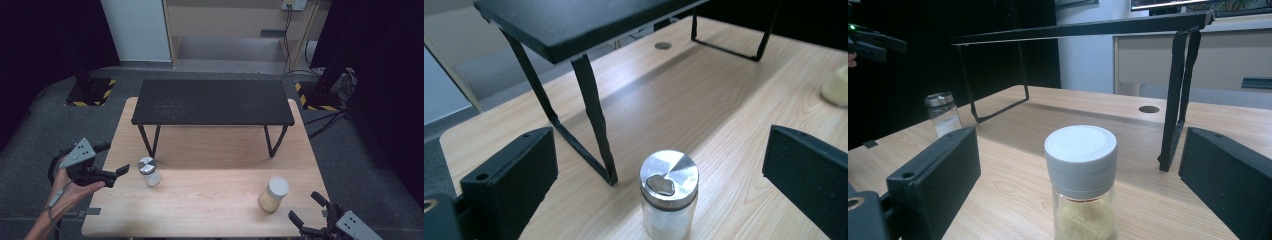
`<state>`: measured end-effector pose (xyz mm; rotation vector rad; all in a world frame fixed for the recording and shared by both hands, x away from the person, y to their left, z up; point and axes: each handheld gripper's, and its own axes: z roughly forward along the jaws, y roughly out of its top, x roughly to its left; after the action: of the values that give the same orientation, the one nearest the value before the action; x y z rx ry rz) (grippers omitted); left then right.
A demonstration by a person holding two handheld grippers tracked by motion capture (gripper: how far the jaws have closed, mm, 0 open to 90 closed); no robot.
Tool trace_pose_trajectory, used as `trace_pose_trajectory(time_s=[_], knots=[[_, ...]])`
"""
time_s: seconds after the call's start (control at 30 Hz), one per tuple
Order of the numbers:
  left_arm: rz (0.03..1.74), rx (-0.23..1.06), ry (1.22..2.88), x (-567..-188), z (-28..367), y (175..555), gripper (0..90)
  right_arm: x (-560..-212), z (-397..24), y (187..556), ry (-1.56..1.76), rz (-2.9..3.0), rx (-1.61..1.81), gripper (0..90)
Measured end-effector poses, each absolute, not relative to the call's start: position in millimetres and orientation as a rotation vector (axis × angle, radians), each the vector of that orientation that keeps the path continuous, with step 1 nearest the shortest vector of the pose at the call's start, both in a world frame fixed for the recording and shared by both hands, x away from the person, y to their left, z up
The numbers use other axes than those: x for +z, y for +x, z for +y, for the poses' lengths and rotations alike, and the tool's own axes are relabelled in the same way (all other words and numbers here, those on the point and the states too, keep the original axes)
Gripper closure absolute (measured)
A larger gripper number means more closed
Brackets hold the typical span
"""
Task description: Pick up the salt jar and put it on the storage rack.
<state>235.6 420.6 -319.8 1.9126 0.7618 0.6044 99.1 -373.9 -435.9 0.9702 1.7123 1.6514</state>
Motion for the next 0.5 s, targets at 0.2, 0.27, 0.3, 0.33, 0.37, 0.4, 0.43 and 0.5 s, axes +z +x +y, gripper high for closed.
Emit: trace_pose_trajectory(time_s=[0.2, 0.27, 0.3, 0.33, 0.37, 0.4, 0.43, 0.5], knots=[[0.759, 0.596, 1.95, -329.0, 411.3, 244.7, 0.1, -436.4, -374.4, 98.9, 0.972, 1.71, 1.653, 3.3], [0.76, 0.59, 1.955, -332.5, 408.8, 247.7, 0.1, -436.3, -374.5, 98.9, 0.972, 1.71, 1.653, 3.3], [0.759, 0.594, 1.963, -336.4, 405.5, 250.3, 0.2, -436.0, -374.5, 98.8, 0.972, 1.709, 1.653, 3.3], [0.759, 0.594, 1.963, -336.4, 405.5, 250.3, 0.3, -436.0, -374.5, 98.8, 0.972, 1.709, 1.653, 3.3], [0.761, 0.599, 1.966, -338.8, 403.2, 251.1, 0.3, -436.0, -374.8, 98.7, 0.97, 1.709, 1.652, 3.3], [0.76, 0.601, 1.969, -341.2, 401.4, 252.1, 0.3, -436.2, -374.9, 98.6, 0.971, 1.708, 1.652, 3.3], [0.761, 0.598, 1.968, -344.2, 399.8, 253.5, 0.5, -436.3, -375.0, 98.5, 0.973, 1.708, 1.653, 3.4], [0.762, 0.592, 1.979, -348.5, 396.3, 256.8, 0.5, -436.5, -375.3, 98.5, 0.973, 1.706, 1.654, 3.4]])
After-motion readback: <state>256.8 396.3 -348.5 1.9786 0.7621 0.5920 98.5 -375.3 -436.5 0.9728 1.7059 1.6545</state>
